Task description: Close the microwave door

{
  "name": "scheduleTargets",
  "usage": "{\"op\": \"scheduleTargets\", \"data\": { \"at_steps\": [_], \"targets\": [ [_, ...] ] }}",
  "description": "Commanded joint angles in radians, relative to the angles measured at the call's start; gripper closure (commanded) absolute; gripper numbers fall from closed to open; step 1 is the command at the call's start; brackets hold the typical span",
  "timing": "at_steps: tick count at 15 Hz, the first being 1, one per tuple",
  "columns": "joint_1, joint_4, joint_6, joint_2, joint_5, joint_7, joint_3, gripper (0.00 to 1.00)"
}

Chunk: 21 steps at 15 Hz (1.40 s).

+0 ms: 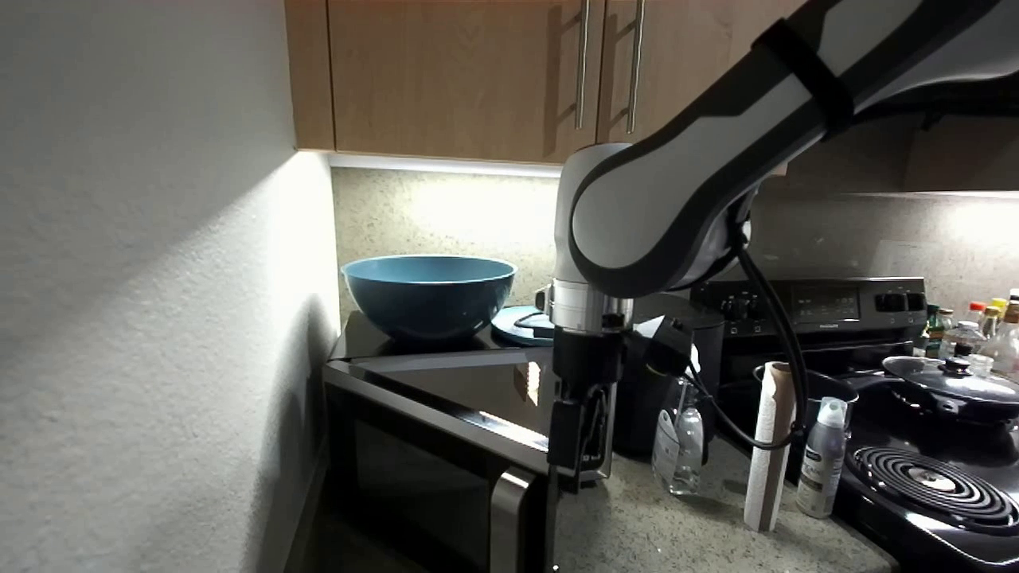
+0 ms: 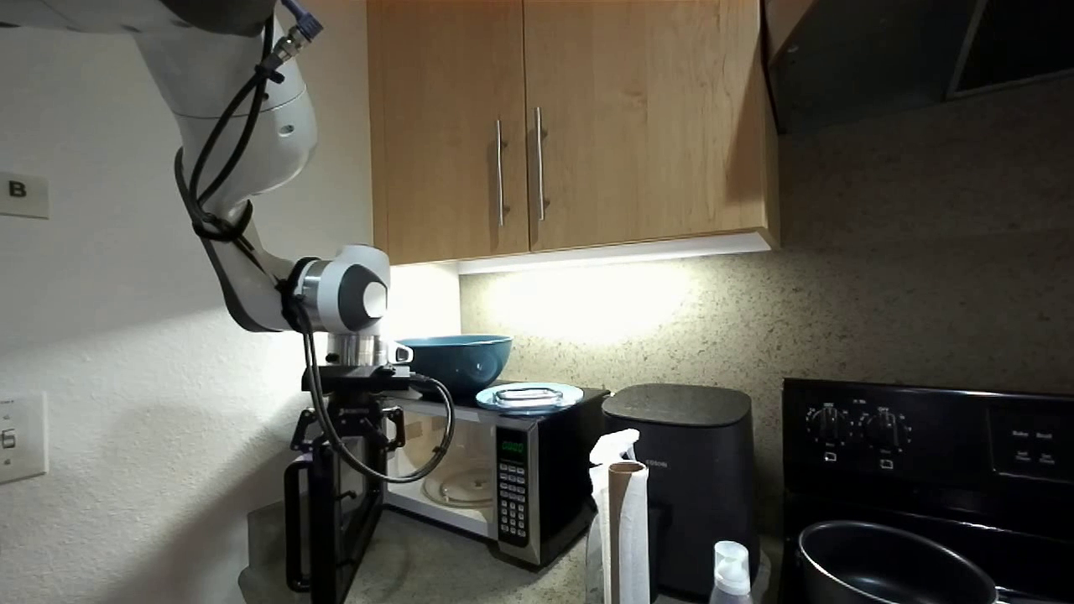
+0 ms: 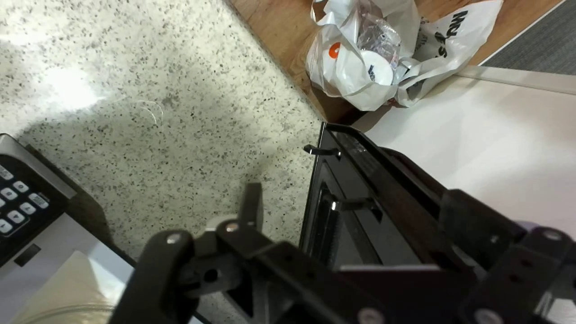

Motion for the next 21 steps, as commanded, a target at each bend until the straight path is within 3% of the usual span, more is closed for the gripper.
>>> {"op": "scheduleTargets", "data": {
  "at_steps": [1,6,7,11,14,17,21],
  "targets": [
    [-0.031,-0.167,0.045,-0.122,0.027,0.047,-0.016,0.00],
    [-0.072,-0.354,0.127,-0.244,0.189,0.035,-0.051,0.00],
    [-0.059,-0.257,0.077,-0.159,0.145,0.029,-0.050,0.00],
    [-0.059,-0.263,0.080,-0.166,0.148,0.029,-0.053,0.00],
    [-0.039,-0.245,0.009,-0.158,0.227,-0.008,-0.026,0.00],
    [-0.014,-0.247,0.011,-0.157,0.307,-0.013,0.001,0.00],
    [0.019,-0.212,-0.014,-0.116,0.338,0.004,0.032,0.00]
  ]
}}
